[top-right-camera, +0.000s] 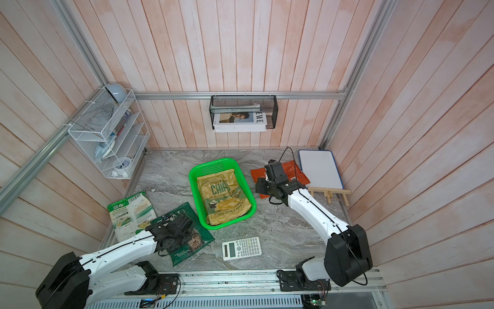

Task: Put the potato chips into the basket
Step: Pick up the potato chip from the center of the board.

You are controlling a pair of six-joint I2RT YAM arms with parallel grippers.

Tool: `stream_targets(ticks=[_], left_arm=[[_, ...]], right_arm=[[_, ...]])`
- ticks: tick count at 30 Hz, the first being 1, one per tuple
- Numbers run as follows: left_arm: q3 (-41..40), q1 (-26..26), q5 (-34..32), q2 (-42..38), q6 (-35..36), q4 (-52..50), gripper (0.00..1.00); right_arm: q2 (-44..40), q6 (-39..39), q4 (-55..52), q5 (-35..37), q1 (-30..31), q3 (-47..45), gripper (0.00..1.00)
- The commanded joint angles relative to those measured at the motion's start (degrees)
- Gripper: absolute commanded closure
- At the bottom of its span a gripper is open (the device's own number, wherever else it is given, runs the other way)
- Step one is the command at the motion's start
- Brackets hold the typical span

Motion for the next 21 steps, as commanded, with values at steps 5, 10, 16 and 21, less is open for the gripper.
stream_targets(ticks=[5, 10, 16, 21], left_arm=[[1.0, -0.1, -1.6, -2.1, 0.8, -1.6, 0.79], [3.9, -0.1, -5.9, -5.4, 1.2, -4.2, 1.0], [14.0, 0.1, -16.1, -6.5, 3.5, -10.7, 1.0], [24.2, 1.0, -24.0, -3.7, 9.2, -13.8, 1.0]], right_arm=[[0.8, 0.5, -0.1, 0.2, 0.2, 1.7, 0.41], [2.3, 1.2, 0.3, 0.2, 0.2, 2.4, 0.41], [2.8, 0.4, -3.9, 1.9, 0.2, 6.8, 0.41], [1.0, -0.1, -2.3, 4.5, -0.9, 5.6, 0.41]])
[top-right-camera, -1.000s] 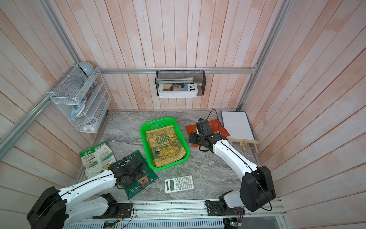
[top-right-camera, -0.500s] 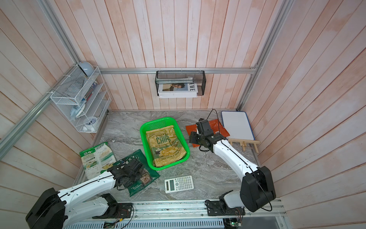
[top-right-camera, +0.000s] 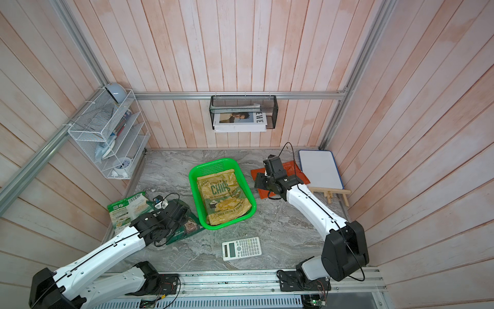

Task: Put the potato chips into the basket
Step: Pick up the potato chip from the center of the board.

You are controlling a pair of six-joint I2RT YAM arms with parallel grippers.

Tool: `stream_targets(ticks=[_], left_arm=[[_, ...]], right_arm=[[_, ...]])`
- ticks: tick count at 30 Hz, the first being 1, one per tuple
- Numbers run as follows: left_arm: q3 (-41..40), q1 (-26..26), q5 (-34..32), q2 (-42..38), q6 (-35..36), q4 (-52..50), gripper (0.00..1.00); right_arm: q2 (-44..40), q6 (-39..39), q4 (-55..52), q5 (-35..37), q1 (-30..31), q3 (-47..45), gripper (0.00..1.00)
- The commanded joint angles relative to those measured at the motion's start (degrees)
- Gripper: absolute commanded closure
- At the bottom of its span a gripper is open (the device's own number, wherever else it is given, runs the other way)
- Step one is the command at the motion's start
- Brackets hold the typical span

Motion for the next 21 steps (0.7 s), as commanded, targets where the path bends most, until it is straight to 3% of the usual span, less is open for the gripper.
stream_targets(ticks=[1, 7, 12, 17, 21], left_arm=[[6.2, 1.3, -8.8, 1.6, 5.8, -2.2, 1.0], [16.0, 4.5, -10.9, 6.5, 16.1, 1.2, 1.0], [19.2, 5.7, -13.6, 6.9, 20.0, 5.5, 1.0], [25.6, 6.2, -10.0, 8.9, 21.1, 8.6, 1.0], [33.3, 6.2, -3.1, 14.6, 23.5, 9.6, 1.0]], right_arm=[[-1.2, -0.4, -1.1, 2.4, -1.1, 0.8, 0.41], [-1.2, -1.9, -2.1, 3.3, -2.8, 3.1, 0.41], [-1.6, -0.1, -3.2, 2.7, -4.6, 5.3, 0.41], [-3.7, -0.2, -6.3, 2.1, -4.8, 10.0, 0.41], [-8.3, -1.2, -2.2, 7.7, -5.1, 4.9, 0.41]])
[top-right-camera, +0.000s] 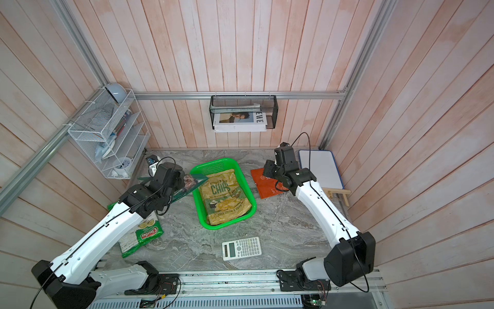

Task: Put the potato chips into the basket
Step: Pick up the potato chip from the center of the board, then place the potato chip in the basket.

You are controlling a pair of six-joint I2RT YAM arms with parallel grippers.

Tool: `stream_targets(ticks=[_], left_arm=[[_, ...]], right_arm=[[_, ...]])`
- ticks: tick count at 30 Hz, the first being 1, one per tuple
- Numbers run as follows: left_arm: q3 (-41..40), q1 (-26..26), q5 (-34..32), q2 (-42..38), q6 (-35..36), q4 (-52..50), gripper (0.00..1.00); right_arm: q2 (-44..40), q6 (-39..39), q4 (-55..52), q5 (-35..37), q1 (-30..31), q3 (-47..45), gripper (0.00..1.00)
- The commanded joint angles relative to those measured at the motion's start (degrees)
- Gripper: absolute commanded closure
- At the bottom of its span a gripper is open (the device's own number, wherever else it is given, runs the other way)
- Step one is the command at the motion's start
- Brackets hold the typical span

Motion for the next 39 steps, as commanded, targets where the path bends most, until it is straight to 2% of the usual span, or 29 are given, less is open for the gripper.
stream_targets(ticks=[1, 4, 8, 12, 20, 25, 27, 28, 29, 32, 36, 39], left_arm=[[5.4, 0.2, 6.2, 3.7, 3.6, 4.9, 1.0], [5.8, 0.2, 12.2, 7.3, 3.9, 8.3, 1.0], [4.5, -0.2, 16.6, 10.4, 2.8, 9.5, 1.0], [3.0, -0.4, 22.6, 12.2, 3.1, 15.7, 1.0], [4.4, -2.6, 28.0, 14.5, 5.8, 24.0, 1.0], [-1.3, -4.8, 30.2, 14.3, 4.7, 29.5, 1.0], [-7.6, -4.7, 29.9, 14.6, 1.6, 32.6, 1.0], [-10.1, -4.1, 29.6, 15.4, -1.5, 32.1, 0.9], [-12.3, -3.3, 30.6, 16.9, -5.2, 30.9, 0.73], [-17.1, -2.7, 36.2, 20.4, -10.9, 29.5, 0.55], [-23.0, -4.9, 36.6, 18.6, -14.2, 32.8, 0.47], [-24.9, -5.5, 34.3, 15.7, -14.3, 33.2, 0.47]], right_arm=[[-3.9, -0.4, 2.2, 5.1, -1.1, -4.0, 0.41], [-4.4, 2.8, 4.5, 3.2, -3.6, -7.7, 0.41], [-3.4, 4.8, 2.8, -2.1, -5.1, -6.0, 0.41], [-3.9, 4.3, 3.5, -0.4, -5.2, -7.7, 0.41], [-2.0, 5.3, 3.9, -2.9, -5.2, -7.1, 0.41], [-3.3, 6.1, 4.3, -3.1, -5.2, -9.2, 0.41], [-3.6, 6.2, 4.6, -3.0, -5.3, -10.6, 0.41], [-3.6, 6.4, 4.7, -3.0, -5.2, -11.1, 0.41], [-3.5, 6.6, 4.7, -3.2, -5.2, -11.7, 0.41], [-3.3, 7.4, 4.9, -4.6, -5.1, -13.0, 0.41], [-2.9, 8.9, 6.7, -6.1, -4.7, -15.6, 0.41], [-0.7, 9.3, 7.0, -7.7, -3.8, -15.0, 0.41]])
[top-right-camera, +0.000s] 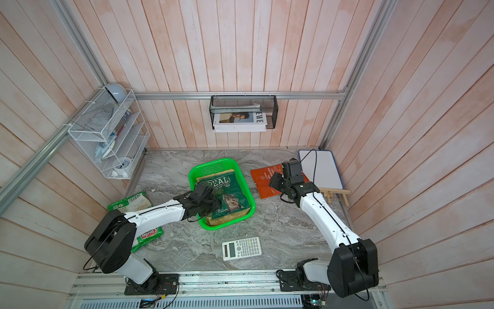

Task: Put the potato chips into the basket
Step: Place the potato chip in the basket.

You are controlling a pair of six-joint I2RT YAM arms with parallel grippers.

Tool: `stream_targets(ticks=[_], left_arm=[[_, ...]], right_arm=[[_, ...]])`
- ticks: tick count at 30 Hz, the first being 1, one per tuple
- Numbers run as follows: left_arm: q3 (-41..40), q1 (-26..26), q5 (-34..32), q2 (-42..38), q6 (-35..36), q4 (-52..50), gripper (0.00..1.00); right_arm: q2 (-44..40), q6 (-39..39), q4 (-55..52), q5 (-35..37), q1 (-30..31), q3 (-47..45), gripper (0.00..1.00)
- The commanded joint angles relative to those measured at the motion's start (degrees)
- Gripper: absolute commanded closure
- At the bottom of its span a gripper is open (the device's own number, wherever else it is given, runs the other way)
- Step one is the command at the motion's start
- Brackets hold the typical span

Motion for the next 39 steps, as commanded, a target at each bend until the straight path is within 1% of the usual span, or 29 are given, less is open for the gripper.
stream_targets(ticks=[1, 5, 8, 11, 16, 20, 22, 24, 27, 29, 31, 34, 36, 39], left_arm=[[-1.4, -0.5, -1.1, -4.9, -2.6, 2.8, 0.47], [-1.8, -0.5, -4.0, -8.7, -0.5, 2.5, 0.47], [0.4, -0.5, -4.5, -9.8, 2.2, 1.6, 0.47], [3.6, -0.6, -4.1, -9.1, 5.3, 1.2, 0.47], [10.3, -0.6, -1.4, -2.8, 10.2, 0.3, 0.47], [14.9, -0.4, 4.7, 5.7, 10.5, -2.3, 0.47], [14.9, -0.4, 6.1, 9.6, 9.9, -3.6, 0.47], [13.6, -0.1, 5.8, 12.9, 8.8, -5.1, 0.46], [10.3, 0.9, 9.2, 15.8, 7.5, -1.8, 0.38], [9.6, 1.2, 10.8, 16.6, 7.2, -0.5, 0.36], [10.2, 1.3, 11.1, 16.8, 8.0, -0.7, 0.34], [11.4, 1.4, 10.3, 14.4, 9.8, -0.6, 0.33], [12.2, 1.4, 9.1, 11.0, 11.7, 0.4, 0.32], [13.0, 1.4, 7.0, 4.8, 16.3, 2.9, 0.29]], right_arm=[[2.3, 1.2, 1.1, -2.4, 1.5, 0.9, 0.41], [5.3, -0.2, -0.8, -1.9, 4.8, 4.6, 0.41], [6.5, -1.0, -1.0, -1.0, 7.3, 6.1, 0.41], [7.8, -1.9, -1.2, 0.1, 8.9, 7.2, 0.41], [10.2, -2.4, -2.5, 0.6, 9.1, 9.8, 0.41], [10.5, -2.8, -2.4, 2.1, 9.1, 10.9, 0.41], [10.3, -2.7, -2.3, 2.7, 9.1, 10.8, 0.41], [10.2, -2.3, -2.3, 3.1, 9.1, 10.4, 0.41], [10.3, -2.0, -2.0, 3.3, 9.1, 9.5, 0.4], [10.9, -1.9, -1.8, 3.5, 9.1, 9.5, 0.41], [11.9, -2.1, -1.9, 3.5, 9.2, 10.2, 0.4], [13.5, -2.4, -2.2, 4.3, 9.1, 12.2, 0.4], [14.6, -3.2, -3.1, 6.1, 9.1, 14.1, 0.4], [16.4, -3.7, -5.7, 11.3, 8.5, 17.4, 0.39]])
